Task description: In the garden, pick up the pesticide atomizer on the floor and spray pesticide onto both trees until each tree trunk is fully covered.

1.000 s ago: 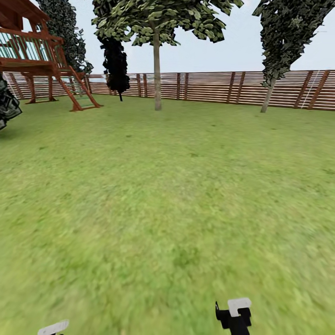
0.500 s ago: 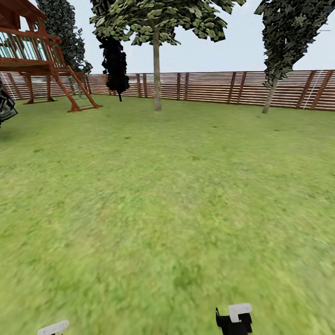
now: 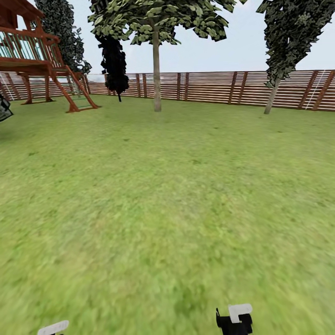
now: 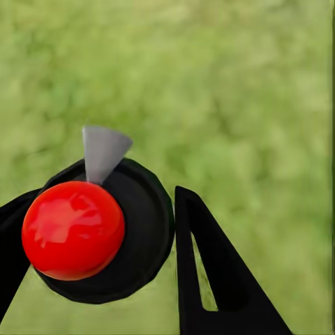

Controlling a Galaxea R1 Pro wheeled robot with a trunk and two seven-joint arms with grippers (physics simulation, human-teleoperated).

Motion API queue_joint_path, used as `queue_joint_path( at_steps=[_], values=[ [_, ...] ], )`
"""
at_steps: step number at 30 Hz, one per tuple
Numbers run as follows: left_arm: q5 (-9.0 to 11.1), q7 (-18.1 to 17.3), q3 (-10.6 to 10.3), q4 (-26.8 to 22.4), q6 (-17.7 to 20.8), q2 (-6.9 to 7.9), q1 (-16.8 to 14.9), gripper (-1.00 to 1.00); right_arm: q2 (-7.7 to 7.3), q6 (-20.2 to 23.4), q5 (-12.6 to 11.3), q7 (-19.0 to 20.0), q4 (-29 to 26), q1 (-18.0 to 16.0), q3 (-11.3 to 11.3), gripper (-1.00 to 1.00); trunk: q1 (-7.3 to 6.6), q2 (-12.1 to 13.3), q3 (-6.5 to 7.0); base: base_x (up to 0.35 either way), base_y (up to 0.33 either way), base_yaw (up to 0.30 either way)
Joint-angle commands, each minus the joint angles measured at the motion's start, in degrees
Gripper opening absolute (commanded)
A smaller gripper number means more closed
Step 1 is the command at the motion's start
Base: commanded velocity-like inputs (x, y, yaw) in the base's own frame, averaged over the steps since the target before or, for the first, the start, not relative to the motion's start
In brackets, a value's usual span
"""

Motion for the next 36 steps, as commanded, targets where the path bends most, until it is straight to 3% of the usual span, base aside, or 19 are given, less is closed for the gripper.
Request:
queue_joint_path(
  at_steps=[1,36],
  values=[
    [-0.3,-0.3,0.5,0.0,-0.2,0.02,0.0,-1.0,0.02,-0.1,0.6,-0.4,0.1,0.0,-0.3,1.0,0.03,0.0,-0.05,0.338,0.0,0.0],
    [-0.3,-0.3,0.5,0.0,-0.2,0.05,0.0,-1.0,0.02,-0.1,0.7,-0.4,0.1,0.0,-0.3,1.0,0.03,0.0,-0.05,0.338,0.0,0.0]
  ],
)
